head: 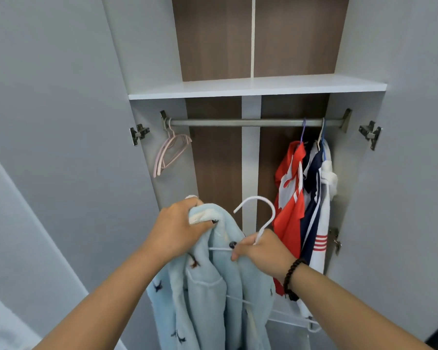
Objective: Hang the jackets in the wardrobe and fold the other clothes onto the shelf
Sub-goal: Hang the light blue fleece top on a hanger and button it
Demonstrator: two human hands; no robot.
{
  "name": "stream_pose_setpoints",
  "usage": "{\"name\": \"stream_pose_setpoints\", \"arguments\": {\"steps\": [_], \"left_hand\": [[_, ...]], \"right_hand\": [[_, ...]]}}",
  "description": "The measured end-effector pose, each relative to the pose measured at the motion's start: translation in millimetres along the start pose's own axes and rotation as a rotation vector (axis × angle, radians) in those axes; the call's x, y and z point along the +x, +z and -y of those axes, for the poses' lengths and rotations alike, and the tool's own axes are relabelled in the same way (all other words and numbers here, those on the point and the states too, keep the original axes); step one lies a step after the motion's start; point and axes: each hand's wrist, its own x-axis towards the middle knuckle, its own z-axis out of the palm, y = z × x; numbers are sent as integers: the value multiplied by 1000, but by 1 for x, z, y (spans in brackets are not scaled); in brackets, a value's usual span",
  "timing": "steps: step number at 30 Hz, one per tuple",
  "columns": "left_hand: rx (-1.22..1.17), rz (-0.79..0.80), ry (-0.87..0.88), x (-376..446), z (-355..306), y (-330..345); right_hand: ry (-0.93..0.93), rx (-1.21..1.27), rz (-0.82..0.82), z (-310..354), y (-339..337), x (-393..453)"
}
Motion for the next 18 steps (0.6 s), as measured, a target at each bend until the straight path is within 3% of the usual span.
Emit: {"name": "stream_pose_setpoints", "arguments": {"steps": [4,9,14,16,18], "left_hand": [[134,176,93,-4,1,21],[437,191,225,2,6,36],[282,119,161,18,11,40],[224,68,114,28,16,36],[163,3,56,40,22,30]], "right_hand": [[-56,113,-61,4,-12,-3],[-53,209,-143,-12,-22,-1],[-183,233,-262,-17,-29,6],[-235,92,-320,-22,-28,8],[-265,-91,-510,-32,-26,7]]}}
